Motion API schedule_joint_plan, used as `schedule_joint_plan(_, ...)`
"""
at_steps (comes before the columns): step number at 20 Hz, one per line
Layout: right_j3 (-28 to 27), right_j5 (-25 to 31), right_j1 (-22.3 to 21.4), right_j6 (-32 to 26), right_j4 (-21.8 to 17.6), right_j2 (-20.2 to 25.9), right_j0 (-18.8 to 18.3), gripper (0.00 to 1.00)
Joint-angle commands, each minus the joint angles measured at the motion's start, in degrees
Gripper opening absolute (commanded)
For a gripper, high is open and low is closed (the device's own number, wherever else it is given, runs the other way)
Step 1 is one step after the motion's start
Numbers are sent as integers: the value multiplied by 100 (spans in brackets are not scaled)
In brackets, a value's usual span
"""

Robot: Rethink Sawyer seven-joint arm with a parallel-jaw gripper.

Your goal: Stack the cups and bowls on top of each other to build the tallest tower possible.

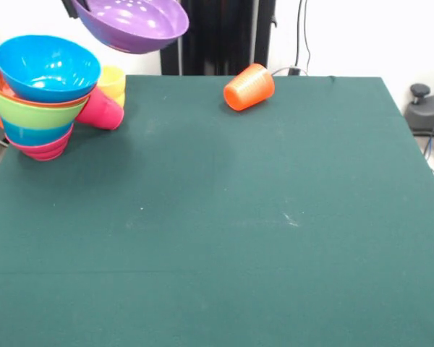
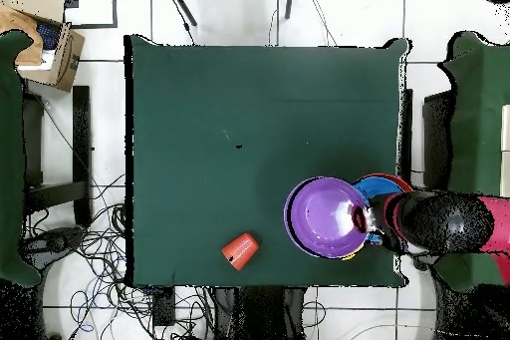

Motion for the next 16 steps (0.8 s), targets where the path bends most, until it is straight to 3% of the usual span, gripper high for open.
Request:
schedule_joint_plan(1,-572,806,392,-2399,-144,416,-32,0)
schedule_joint_plan(16,-888,939,703,-3130,-536,338,-329,0)
